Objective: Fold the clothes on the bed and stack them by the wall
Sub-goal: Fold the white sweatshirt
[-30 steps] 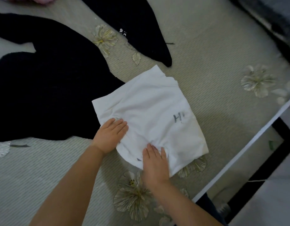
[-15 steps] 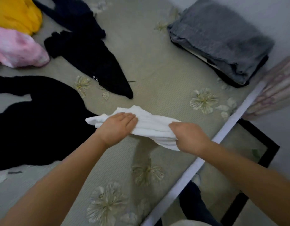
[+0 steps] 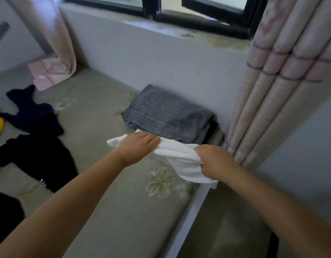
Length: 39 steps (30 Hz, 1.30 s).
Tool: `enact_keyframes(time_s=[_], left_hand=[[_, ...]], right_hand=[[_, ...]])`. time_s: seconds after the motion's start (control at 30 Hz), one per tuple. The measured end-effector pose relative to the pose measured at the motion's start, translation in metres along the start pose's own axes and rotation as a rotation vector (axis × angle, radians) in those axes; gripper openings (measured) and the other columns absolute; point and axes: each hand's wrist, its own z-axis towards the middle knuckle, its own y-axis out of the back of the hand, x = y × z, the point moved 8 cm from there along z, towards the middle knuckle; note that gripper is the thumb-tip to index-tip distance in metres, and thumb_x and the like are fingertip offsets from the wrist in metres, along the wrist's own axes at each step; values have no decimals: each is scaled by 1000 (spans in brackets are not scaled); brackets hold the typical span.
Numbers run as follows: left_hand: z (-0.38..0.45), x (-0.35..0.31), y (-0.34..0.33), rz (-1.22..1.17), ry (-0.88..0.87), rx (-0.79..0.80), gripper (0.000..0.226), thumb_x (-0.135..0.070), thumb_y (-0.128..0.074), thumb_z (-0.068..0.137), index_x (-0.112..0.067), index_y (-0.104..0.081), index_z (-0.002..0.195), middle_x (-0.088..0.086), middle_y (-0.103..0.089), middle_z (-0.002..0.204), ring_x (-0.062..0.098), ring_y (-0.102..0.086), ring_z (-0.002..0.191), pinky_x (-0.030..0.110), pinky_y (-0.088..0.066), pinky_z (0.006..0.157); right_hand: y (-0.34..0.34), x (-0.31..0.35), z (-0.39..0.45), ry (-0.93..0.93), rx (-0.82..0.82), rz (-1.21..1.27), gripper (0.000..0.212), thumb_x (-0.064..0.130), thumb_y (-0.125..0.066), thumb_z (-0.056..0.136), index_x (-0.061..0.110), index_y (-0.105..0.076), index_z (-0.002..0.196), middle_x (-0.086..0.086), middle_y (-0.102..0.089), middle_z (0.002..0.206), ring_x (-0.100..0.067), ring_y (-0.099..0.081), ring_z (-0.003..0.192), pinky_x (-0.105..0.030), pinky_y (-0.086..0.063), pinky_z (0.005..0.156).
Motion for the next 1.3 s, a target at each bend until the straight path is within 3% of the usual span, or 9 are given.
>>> enact_keyframes(time_s=[0.2,0.33,0.53,0.6,0.7,0.77,0.83,1.07,1.3], left_hand=[[112,69,13,62,-17,-80,46,2,-90,33,2,-71,76,14,-71,71,25,-69,58,28,-54,44],[168,147,7,56,92,-78,40,7,-77,60,7,-67,98,25,-68,97,35,-68,84,40,-55,70],[195,231,-37,158,84,-108,55,17,-83,39,9,-68,91,26,-69,91,40,-68,76,56,-51,66],[184,243,-91,122,163,60,56,15,-73,62,7,-58,115,27,-59,119,40,-59,107,52,-43,94],[123,228,-205,56,337,683,63,-8,-43,94,-7,-8,146,10,-5,155,24,-5,143,39,-3,115],[85,196,-253,-67,399,874,66,-13,-42,95,-11,0,147,5,5,156,21,5,143,41,-2,115],[62,167,-277,-193,459,941,64,-17,-40,97,-12,-1,147,3,4,156,19,5,143,39,-3,115],[23,153,-248,-280,894,843,56,-25,-25,101,-10,4,147,5,9,155,20,10,143,38,2,115],[-60,143,-135,-246,1378,600,52,-31,-26,100,-16,-9,147,3,0,156,18,5,143,38,-2,115]], right_hand=[[79,-75,80,-42,-130,-14,31,12,-48,84,13,-51,115,-6,-55,118,-28,-55,104,-27,-40,74],[124,-93,151,-31,-187,-58,26,10,-50,83,10,-52,109,-9,-58,110,-29,-57,95,-27,-33,64],[131,-80,240,2,-402,-42,34,5,-61,73,3,-56,106,-12,-59,108,-28,-56,99,-27,-36,66],[94,-63,257,57,-457,-65,49,4,-77,57,-1,-61,103,-19,-62,107,-32,-60,100,-31,-49,76],[-30,-48,274,69,40,-53,73,16,-60,84,6,-19,144,-18,-13,152,-32,-13,141,-48,-15,113],[-104,-47,268,77,359,-93,71,27,-49,93,18,-4,147,-8,7,155,-30,6,143,-53,-1,113],[-138,-47,263,60,463,-59,70,30,-48,93,19,-4,146,-9,8,155,-30,6,142,-54,-1,113],[-102,-22,282,63,404,-43,39,30,-45,93,13,-44,129,-11,-34,138,-29,-32,128,-38,-31,103],[-22,109,261,599,189,-5,47,34,-42,94,10,-37,133,-12,-36,141,-29,-30,132,-41,-29,105]])
